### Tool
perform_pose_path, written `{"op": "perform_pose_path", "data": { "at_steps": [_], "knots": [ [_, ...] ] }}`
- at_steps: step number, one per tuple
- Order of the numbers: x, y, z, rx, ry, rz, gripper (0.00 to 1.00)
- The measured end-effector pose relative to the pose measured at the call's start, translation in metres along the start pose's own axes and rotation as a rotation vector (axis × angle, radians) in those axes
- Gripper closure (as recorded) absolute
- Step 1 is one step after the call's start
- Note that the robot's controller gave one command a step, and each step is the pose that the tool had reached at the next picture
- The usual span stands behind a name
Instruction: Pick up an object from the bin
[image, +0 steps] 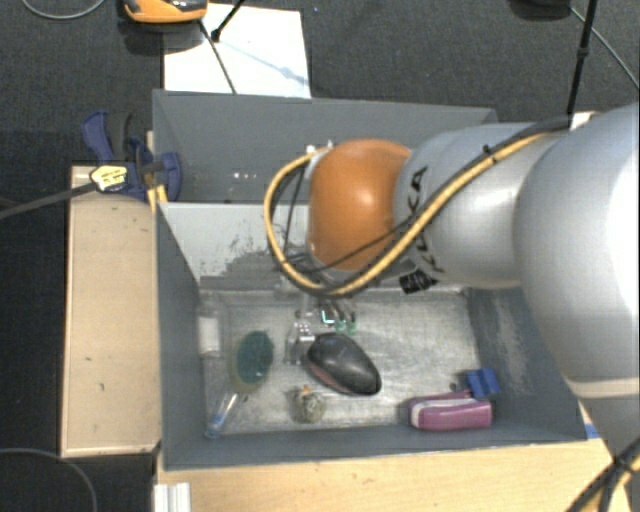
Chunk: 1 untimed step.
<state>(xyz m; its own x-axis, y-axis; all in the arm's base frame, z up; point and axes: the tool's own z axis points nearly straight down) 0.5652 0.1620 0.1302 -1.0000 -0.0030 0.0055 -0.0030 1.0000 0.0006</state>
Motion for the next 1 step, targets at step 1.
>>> {"op": "perform_pose_path", "data": {
  "at_steps": [1],
  "knots": [
    [0.0441, 0.0459, 0.0596, -0.001, -0.015, -0.217, 0.0]
  ]
}}
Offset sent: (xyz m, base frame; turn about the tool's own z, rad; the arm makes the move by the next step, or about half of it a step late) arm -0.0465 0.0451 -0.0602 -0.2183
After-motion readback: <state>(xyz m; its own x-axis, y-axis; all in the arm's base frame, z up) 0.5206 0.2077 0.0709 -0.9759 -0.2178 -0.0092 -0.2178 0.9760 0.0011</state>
